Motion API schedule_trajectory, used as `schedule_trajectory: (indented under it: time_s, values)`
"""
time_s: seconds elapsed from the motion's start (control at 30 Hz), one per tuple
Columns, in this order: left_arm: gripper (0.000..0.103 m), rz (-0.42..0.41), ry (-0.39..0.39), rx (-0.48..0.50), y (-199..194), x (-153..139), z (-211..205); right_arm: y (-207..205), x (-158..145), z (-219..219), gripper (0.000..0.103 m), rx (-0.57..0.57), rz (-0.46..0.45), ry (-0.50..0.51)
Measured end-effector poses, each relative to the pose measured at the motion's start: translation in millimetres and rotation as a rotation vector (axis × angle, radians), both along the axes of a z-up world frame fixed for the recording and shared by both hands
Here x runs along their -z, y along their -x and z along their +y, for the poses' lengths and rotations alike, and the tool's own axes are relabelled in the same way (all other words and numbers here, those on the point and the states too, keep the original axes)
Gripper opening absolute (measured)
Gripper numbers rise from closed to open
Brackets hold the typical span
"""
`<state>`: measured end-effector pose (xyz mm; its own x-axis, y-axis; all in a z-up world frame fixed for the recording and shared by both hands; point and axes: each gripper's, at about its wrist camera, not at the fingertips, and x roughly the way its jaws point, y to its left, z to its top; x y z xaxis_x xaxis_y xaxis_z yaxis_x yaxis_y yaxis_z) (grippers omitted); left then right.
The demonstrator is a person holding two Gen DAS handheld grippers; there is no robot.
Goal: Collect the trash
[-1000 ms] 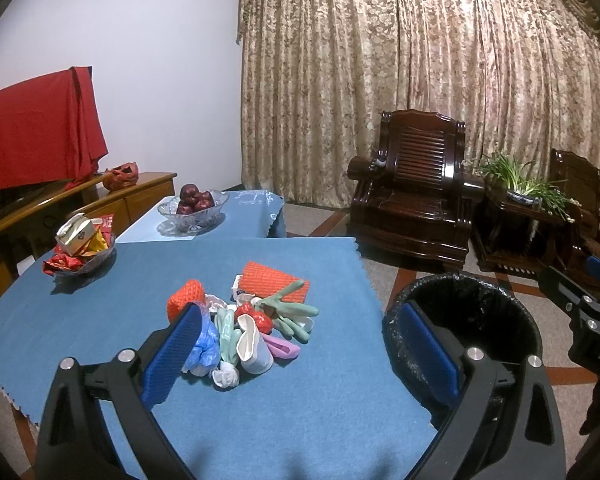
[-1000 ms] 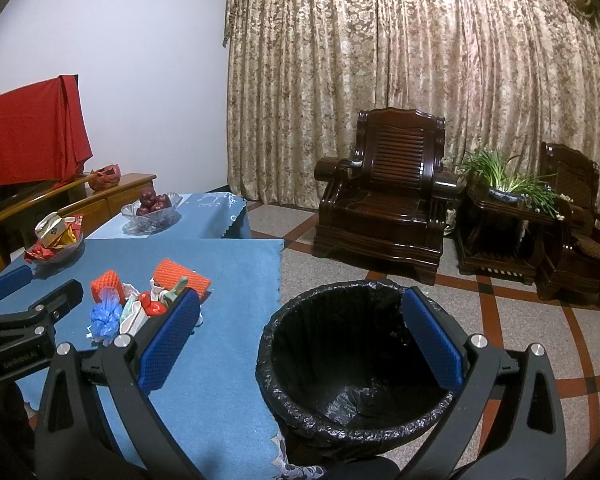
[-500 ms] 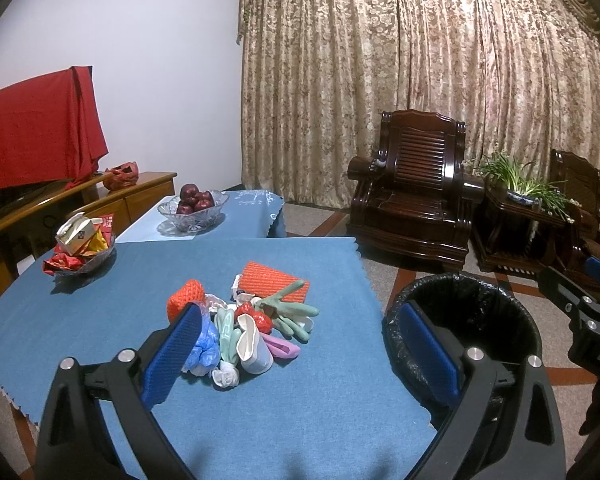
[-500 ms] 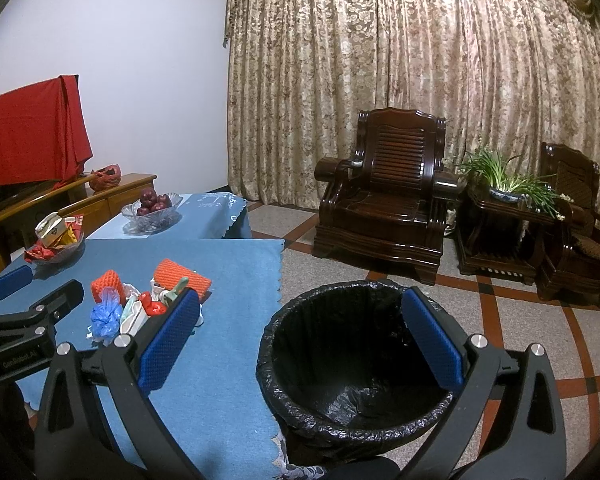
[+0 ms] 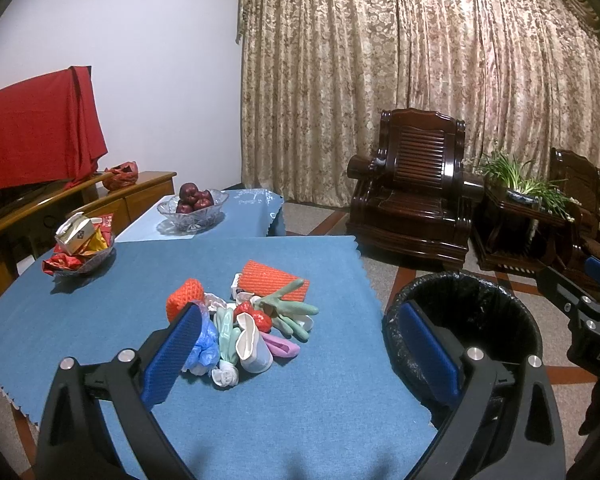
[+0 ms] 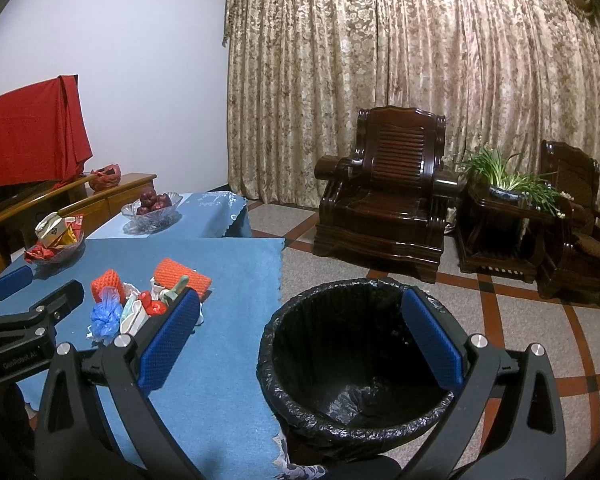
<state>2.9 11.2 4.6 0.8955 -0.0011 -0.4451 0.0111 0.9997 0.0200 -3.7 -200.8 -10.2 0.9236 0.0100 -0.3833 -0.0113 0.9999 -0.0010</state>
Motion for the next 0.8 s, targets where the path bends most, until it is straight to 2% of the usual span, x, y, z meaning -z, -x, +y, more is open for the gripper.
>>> schedule_trajectory:
  time_s: [0.8]
  values:
    - [0.097,0.001,-0.001,-0.001,0.8,-2.3,-2.4,1.7,0.3,-8.5,0.098,-0.001,0.006,-0.003]
